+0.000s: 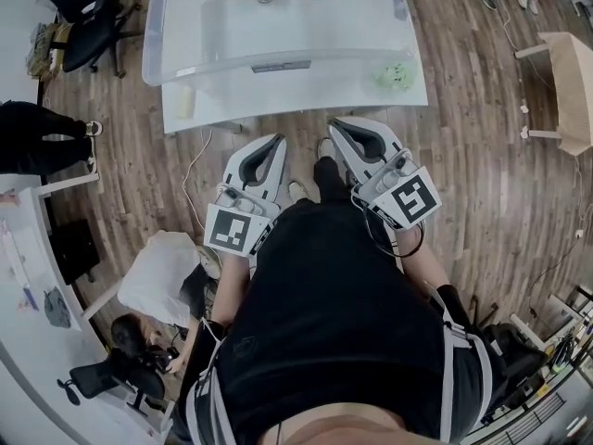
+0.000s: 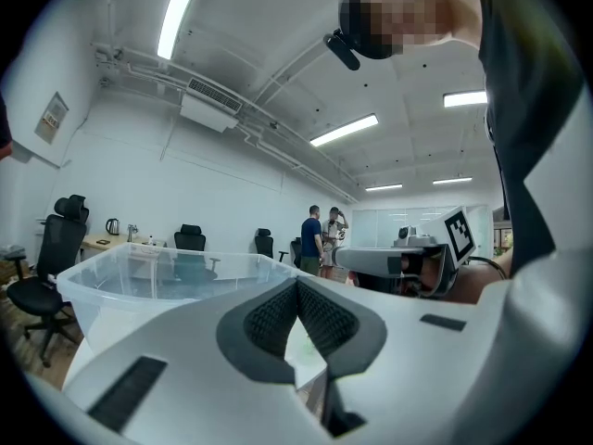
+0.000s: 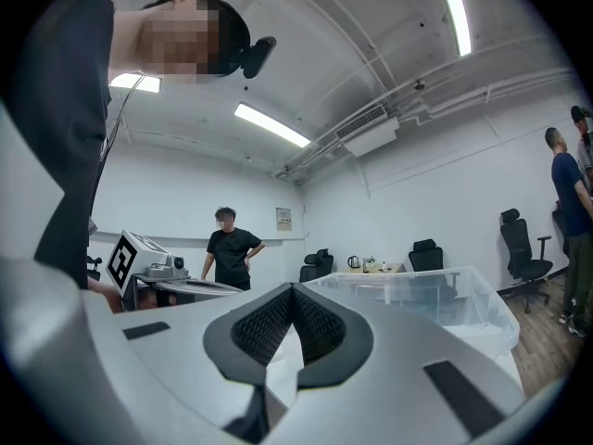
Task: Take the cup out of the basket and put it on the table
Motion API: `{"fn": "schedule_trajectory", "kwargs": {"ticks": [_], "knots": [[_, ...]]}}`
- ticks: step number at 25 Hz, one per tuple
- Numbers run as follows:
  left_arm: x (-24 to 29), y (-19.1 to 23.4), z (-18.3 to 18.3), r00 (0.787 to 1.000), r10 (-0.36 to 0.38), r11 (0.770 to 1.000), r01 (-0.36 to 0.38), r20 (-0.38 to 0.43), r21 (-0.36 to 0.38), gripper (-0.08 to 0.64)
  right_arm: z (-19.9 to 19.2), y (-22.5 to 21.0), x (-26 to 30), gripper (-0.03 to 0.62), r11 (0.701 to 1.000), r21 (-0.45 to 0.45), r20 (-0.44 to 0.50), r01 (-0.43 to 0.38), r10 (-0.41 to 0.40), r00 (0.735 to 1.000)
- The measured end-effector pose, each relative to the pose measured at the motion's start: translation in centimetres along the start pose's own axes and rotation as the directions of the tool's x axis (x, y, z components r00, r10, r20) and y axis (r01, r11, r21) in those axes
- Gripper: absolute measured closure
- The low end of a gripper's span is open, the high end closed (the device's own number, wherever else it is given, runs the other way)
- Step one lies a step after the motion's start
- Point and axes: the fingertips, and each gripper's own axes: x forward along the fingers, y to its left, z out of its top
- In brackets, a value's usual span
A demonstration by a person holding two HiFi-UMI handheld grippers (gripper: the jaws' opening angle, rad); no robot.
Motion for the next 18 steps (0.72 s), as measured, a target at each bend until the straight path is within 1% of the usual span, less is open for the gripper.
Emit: {"fn": "schedule_trajectory", "kwargs": {"ticks": [3, 11, 18], "knots": [[2.1, 0.7, 0.5, 1.0, 0.007, 1.0, -0.007, -0.003, 0.003, 0.541, 0.3, -2.0, 0.7, 0.575, 1.0, 0.009, 0.009, -0.003, 0.003, 1.0], [7.5, 2.7, 1.3, 0.999, 0.041, 0.999, -0.041, -0.014, 0.003, 0.541, -0.2, -7.7, 1.6, 0.575, 0.999, 0.041, -0.005, -0.021, 0.021, 1.0], [12.2, 3.1, 1.4, 0.997, 0.075, 0.997, -0.075, -0.024, 0.001, 0.541, -0.1, -11.9, 2.3, 0.575, 0.996, 0.045, 0.001, -0.071, 0.071, 0.997]]}}
